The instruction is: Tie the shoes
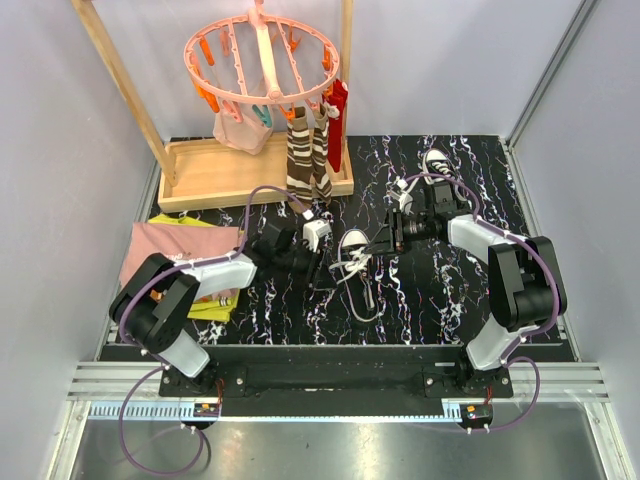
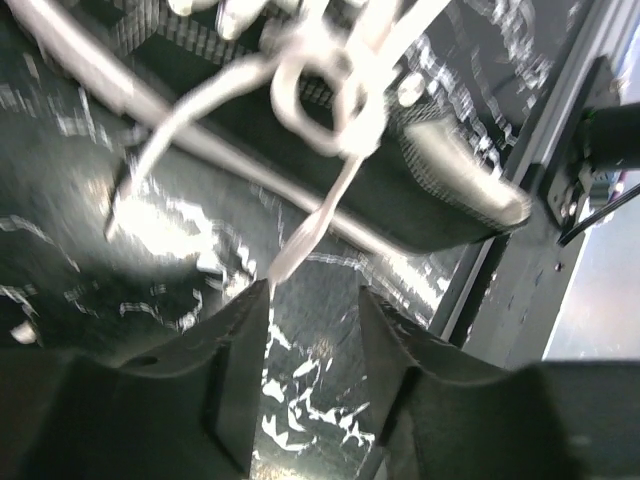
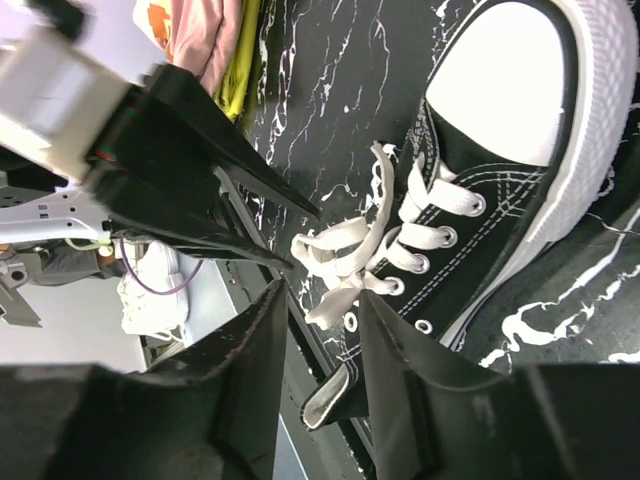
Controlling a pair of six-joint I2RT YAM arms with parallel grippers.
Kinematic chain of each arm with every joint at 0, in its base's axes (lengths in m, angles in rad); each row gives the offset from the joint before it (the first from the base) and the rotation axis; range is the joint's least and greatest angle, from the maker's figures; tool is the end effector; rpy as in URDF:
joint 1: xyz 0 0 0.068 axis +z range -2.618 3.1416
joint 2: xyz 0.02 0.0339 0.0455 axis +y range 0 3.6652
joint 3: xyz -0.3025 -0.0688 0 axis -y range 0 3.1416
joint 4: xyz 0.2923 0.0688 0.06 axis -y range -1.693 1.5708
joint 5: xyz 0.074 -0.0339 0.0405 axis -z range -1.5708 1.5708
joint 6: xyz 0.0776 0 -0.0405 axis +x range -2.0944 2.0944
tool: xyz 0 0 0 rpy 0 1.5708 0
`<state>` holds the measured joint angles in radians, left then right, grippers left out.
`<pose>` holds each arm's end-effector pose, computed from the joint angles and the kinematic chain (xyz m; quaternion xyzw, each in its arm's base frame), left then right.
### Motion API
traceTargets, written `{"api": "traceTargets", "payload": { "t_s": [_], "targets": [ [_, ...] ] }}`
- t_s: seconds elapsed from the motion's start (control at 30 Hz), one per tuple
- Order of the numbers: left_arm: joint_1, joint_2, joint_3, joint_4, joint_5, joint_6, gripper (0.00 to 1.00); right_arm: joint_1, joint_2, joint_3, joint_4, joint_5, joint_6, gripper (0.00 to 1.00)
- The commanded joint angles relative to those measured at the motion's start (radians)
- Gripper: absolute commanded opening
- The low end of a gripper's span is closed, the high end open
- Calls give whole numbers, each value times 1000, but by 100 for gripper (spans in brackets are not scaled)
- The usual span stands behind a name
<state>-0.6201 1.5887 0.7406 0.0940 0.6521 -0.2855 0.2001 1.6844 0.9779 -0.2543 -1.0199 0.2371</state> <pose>0.2678 -0.2491 0.1435 0.2702 0.8361 -0.4289 0.2097 0.3605 0.1406 0.1760 -0.1312 0.8351 0.5114 0.1549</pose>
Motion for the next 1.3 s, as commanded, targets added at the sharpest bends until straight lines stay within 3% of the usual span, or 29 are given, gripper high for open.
{"api": "traceTargets", "payload": {
  "t_s": [0.0,0.23,0.37,1.27],
  "targets": [
    [8,-41,26,110,-14,35,47,12,5,24,32,-40,13,40],
    [3,37,147,85,-71,85,54,12,-8,8,27,-22,-1,18],
    [-1,88,207,79,-42,89,53,10,-6,11,21,29,-5,0],
    [-35,151,223,128,87,-8,56,12,-54,-1,-17,109,-41,0]
  ]
}}
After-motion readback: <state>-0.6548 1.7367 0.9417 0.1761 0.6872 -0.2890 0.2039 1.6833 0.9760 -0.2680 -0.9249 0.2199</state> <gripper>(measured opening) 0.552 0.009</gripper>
